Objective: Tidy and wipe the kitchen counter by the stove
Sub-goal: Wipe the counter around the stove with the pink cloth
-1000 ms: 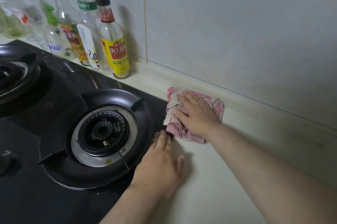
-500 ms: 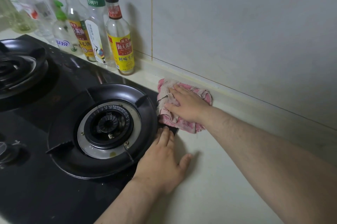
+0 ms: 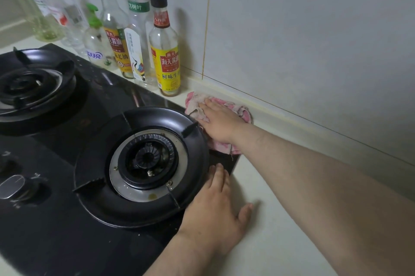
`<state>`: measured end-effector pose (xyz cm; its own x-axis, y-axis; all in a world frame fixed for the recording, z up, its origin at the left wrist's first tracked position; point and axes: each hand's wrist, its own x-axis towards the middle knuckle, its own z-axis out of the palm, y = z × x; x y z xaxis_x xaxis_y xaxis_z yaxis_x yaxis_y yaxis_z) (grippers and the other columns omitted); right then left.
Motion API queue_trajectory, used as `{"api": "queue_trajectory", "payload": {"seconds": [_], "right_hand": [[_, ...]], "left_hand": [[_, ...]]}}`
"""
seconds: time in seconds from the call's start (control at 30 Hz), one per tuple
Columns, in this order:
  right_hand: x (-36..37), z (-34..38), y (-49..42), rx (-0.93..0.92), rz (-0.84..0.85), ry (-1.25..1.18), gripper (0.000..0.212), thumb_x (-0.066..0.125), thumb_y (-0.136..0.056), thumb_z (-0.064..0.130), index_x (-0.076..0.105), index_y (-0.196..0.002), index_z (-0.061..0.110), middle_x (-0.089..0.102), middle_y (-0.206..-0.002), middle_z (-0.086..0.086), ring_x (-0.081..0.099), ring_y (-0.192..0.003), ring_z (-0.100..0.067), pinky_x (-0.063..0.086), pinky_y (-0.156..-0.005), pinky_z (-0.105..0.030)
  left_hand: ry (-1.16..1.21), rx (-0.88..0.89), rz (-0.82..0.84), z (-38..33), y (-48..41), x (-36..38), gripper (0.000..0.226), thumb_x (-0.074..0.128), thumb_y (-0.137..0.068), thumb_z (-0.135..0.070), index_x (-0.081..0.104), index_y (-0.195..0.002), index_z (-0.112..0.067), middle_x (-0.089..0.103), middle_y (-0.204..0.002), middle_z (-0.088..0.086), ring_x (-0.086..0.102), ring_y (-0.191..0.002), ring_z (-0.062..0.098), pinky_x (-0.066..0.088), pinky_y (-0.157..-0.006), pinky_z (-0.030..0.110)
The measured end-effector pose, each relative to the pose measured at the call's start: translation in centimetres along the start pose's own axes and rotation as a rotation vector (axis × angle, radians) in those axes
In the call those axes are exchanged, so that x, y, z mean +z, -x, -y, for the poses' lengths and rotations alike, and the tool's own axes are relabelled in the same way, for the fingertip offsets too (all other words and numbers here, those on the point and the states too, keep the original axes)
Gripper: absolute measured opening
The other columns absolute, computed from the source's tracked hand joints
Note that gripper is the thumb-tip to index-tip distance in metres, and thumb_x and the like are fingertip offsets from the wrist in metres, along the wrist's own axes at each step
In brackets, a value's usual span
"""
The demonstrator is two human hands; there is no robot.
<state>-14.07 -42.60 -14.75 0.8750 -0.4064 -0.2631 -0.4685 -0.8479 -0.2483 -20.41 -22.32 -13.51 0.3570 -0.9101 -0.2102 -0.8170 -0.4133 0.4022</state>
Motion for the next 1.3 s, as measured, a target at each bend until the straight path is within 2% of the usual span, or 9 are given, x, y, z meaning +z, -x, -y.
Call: {"api": "queue_trajectory", "payload": {"seconds": [0.13, 0.33, 0.4, 0.53, 0.97, 1.17, 1.3], "right_hand": [[0.0, 0.9, -1.5, -0.025, -0.016, 0.005, 0.067, 0.022, -0.102, 0.057, 0.006, -0.157, 0.023, -0.003, -0.165, 0.002, -0.001, -0.151, -0.015, 0.001, -0.121, -0.032], [0.5, 0.2, -1.5, -0.035, -0.027, -0.014, 0.068, 0.023, -0.1, 0.06, 0.007, -0.157, 0.027, -0.001, -0.165, 0.005, 0.001, -0.152, -0.014, 0.007, -0.124, -0.039], [0.6, -0.3, -1.0, -0.028, -0.041, -0.016, 0.067, 0.023, -0.1, 0.06, 0.008, -0.157, 0.028, 0.001, -0.165, 0.006, 0.002, -0.152, -0.014, 0.008, -0.124, -0.039], [0.6, -1.9, 1.6, -0.007, -0.056, -0.038, 0.068, 0.028, -0.099, 0.059, 0.01, -0.157, 0.027, 0.002, -0.165, 0.007, 0.004, -0.151, -0.014, 0.008, -0.123, -0.038], [2.6, -9.3, 12.5, 0.123, -0.13, 0.027, 0.072, 0.029, -0.097, 0.062, 0.009, -0.157, 0.027, 0.001, -0.165, 0.007, 0.001, -0.151, -0.01, 0.003, -0.123, -0.033], [4.0, -11.1, 16.7, 0.243, -0.179, 0.038, 0.086, 0.014, -0.083, 0.075, 0.013, -0.157, 0.029, 0.004, -0.165, 0.007, 0.004, -0.151, -0.011, 0.003, -0.123, -0.031], [4.7, -10.2, 18.7, 0.323, -0.202, 0.035, 0.074, 0.03, -0.095, 0.064, 0.013, -0.157, 0.028, 0.004, -0.165, 0.005, 0.002, -0.151, -0.011, -0.003, -0.118, -0.025]], "left_hand": [[0.004, -0.004, 0.009, 0.0, 0.0, 0.0, 0.086, 0.023, -0.097, -0.063, -0.004, -0.155, -0.006, -0.016, -0.162, 0.008, -0.015, -0.149, 0.017, -0.018, -0.108, 0.021], [-0.052, 0.008, 0.03, -0.2, 0.0, -0.1, 0.09, 0.012, -0.088, -0.064, -0.004, -0.155, -0.004, -0.015, -0.162, 0.009, -0.015, -0.149, 0.019, -0.022, -0.103, 0.019], [-0.05, 0.01, 0.033, -0.1, -0.1, -0.1, 0.087, 0.014, -0.092, -0.063, -0.004, -0.155, -0.005, -0.015, -0.162, 0.009, -0.016, -0.149, 0.018, -0.023, -0.103, 0.019], [-0.034, 0.002, 0.003, 0.1, -0.1, 0.0, 0.082, 0.023, -0.098, -0.059, -0.003, -0.155, -0.006, -0.013, -0.163, 0.008, -0.014, -0.149, 0.018, -0.02, -0.106, 0.02], [-0.069, 0.002, -0.011, -0.4, 0.1, 0.0, 0.077, 0.023, -0.1, -0.055, 0.0, -0.156, -0.007, -0.008, -0.164, 0.008, -0.009, -0.15, 0.017, -0.018, -0.106, 0.02], [-0.047, 0.01, -0.027, -0.2, -0.1, 0.6, 0.078, 0.023, -0.099, -0.056, 0.003, -0.155, -0.005, -0.006, -0.164, 0.01, -0.007, -0.15, 0.02, -0.014, -0.11, 0.021], [0.012, -0.015, -0.019, -0.2, -0.3, 0.6, 0.078, 0.027, -0.1, -0.054, 0.007, -0.155, -0.004, -0.002, -0.164, 0.012, -0.003, -0.151, 0.021, -0.008, -0.116, 0.024]]}}
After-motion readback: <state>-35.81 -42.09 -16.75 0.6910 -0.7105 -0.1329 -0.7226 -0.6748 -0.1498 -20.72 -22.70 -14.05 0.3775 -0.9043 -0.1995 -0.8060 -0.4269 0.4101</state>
